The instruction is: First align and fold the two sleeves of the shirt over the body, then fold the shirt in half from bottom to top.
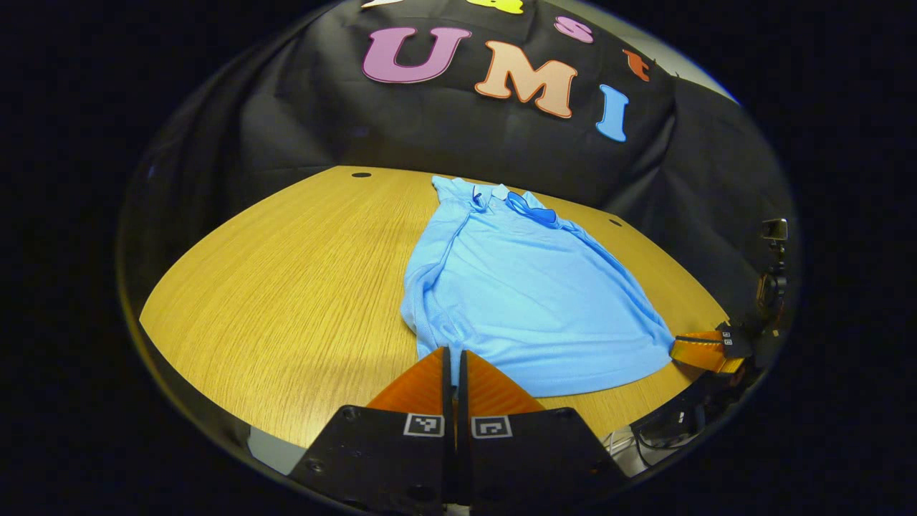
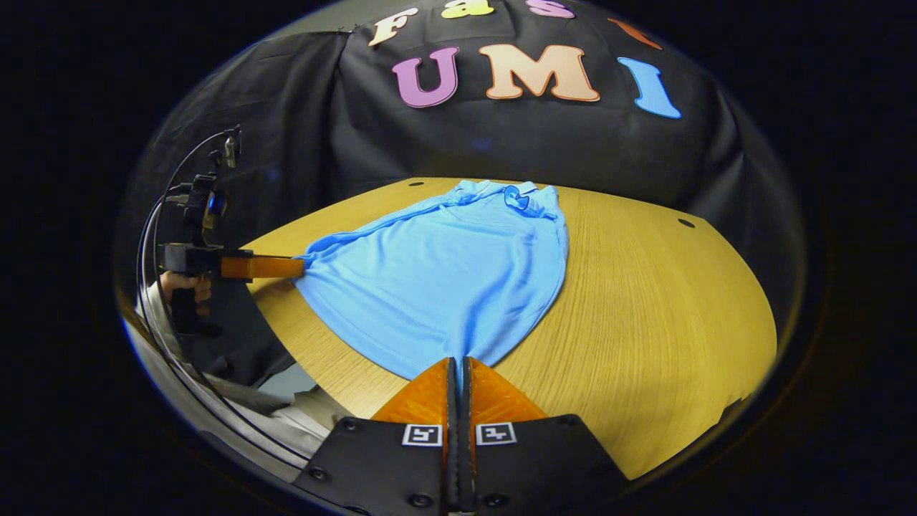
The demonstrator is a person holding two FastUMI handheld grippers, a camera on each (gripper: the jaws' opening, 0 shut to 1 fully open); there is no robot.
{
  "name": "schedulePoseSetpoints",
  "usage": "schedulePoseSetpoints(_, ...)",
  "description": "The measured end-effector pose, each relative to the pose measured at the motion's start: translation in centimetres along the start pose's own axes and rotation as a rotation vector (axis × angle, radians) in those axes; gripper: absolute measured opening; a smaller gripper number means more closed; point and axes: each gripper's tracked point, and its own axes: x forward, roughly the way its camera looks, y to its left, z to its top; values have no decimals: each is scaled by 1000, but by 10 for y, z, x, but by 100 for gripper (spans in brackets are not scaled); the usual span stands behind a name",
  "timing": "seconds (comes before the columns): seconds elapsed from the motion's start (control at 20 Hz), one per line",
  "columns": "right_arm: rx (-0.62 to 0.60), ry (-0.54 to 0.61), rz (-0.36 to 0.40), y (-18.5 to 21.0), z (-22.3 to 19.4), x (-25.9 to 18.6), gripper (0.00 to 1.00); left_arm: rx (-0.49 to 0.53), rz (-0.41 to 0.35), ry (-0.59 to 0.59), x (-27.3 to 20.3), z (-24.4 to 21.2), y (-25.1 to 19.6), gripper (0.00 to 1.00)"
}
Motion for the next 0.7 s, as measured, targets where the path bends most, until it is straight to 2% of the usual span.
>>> schedulePoseSetpoints(0.4, -22, -56, -60, -14, 45, 13, 3, 106, -4, -107, 7, 67, -10, 0)
schedulePoseSetpoints(0.7, -66, -116, -146, -42, 113, 36, 3, 162, -34, -165, 36, 132, -15, 0)
